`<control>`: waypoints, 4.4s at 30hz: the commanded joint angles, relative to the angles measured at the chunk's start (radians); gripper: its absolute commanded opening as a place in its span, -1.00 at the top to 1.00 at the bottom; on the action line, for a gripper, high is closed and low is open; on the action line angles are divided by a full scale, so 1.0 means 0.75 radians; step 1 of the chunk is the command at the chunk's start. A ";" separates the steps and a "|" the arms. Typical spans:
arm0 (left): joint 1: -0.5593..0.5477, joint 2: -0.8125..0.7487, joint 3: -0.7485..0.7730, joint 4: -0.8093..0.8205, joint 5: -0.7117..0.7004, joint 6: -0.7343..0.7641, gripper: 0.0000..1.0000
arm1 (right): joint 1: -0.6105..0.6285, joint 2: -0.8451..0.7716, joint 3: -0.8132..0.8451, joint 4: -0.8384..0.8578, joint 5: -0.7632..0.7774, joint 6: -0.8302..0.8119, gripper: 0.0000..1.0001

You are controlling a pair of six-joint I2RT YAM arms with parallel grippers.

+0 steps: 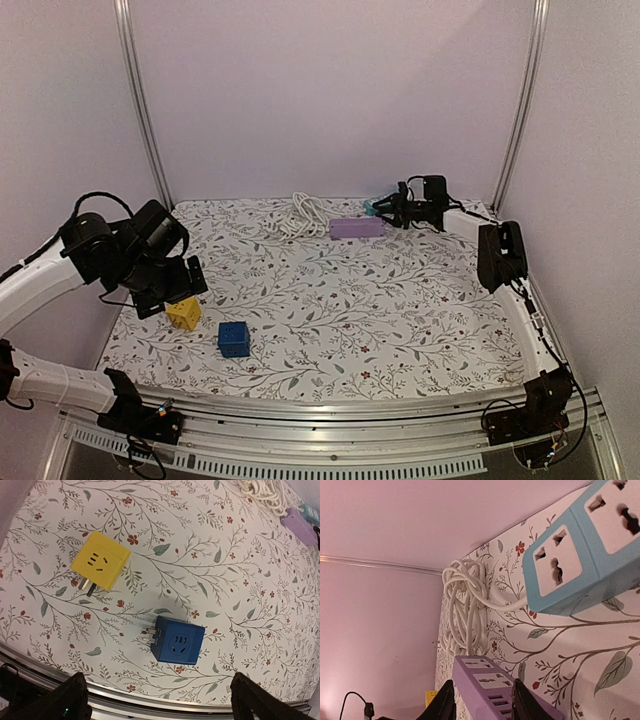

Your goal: Insert the plug

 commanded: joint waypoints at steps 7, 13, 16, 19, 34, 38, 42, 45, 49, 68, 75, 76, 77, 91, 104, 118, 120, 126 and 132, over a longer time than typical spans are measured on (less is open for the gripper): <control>-0.016 -0.004 0.001 0.004 0.022 0.035 -0.99 | 0.115 0.030 0.020 -0.260 -0.163 -0.268 0.27; -0.014 -0.008 0.005 0.014 0.020 0.062 -0.99 | 0.166 -0.139 -0.189 -0.340 -0.147 -0.407 0.28; -0.014 -0.010 0.002 0.023 0.015 0.080 -0.99 | 0.207 -0.257 -0.277 -0.410 -0.132 -0.503 0.26; -0.014 -0.010 -0.001 0.037 0.012 0.106 -0.99 | 0.242 -0.342 -0.373 -0.480 -0.115 -0.589 0.25; -0.008 -0.050 -0.081 0.082 0.022 0.194 -0.99 | 0.378 -0.638 -0.547 -0.722 0.428 -0.859 -0.40; -0.008 -0.080 -0.105 0.085 0.030 0.196 -0.99 | 0.438 -0.650 -0.551 -0.780 0.663 -0.923 -0.43; -0.008 -0.116 -0.126 0.084 0.031 0.186 -0.99 | 0.478 -0.626 -0.549 -0.813 0.787 -0.973 -0.43; -0.008 -0.133 -0.138 0.087 0.036 0.179 -0.99 | 0.500 -0.607 -0.551 -0.838 0.829 -0.982 -0.37; -0.008 -0.143 -0.139 0.090 0.038 0.176 -0.99 | 0.541 -0.595 -0.552 -0.878 0.904 -1.027 -0.25; -0.008 -0.050 -0.093 0.222 0.130 0.069 -0.99 | 0.695 -0.945 -0.950 -0.825 1.217 -1.007 0.76; -0.004 0.125 0.054 0.314 0.166 -0.098 -0.97 | 0.740 -1.137 -1.130 -0.785 1.313 -0.932 0.83; -0.001 0.152 0.067 0.328 0.180 -0.116 -0.97 | 0.748 -1.165 -1.149 -0.784 1.320 -0.927 0.83; 0.002 0.176 0.081 0.346 0.198 -0.131 -0.96 | 0.756 -1.181 -1.168 -0.782 1.327 -0.916 0.84; 0.063 0.445 0.086 0.728 0.414 -0.451 -0.89 | 0.861 -1.420 -1.409 -0.762 1.366 -0.794 0.95; 0.061 0.739 0.269 0.841 0.515 -0.619 -0.79 | 0.940 -1.491 -1.423 -0.816 1.459 -0.781 1.00; -0.043 1.142 0.584 0.850 0.648 -0.581 -0.61 | 1.057 -1.498 -1.413 -0.836 1.604 -0.807 1.00; -0.049 1.184 0.628 0.850 0.672 -0.562 -0.54 | 1.068 -1.490 -1.399 -0.851 1.629 -0.821 1.00; -0.073 1.285 0.702 0.850 0.738 -0.570 -0.54 | 1.090 -1.463 -1.363 -0.875 1.682 -0.861 1.00; -0.091 1.355 0.771 0.863 0.752 -0.573 -0.50 | 1.099 -1.440 -1.322 -0.884 1.706 -0.882 1.00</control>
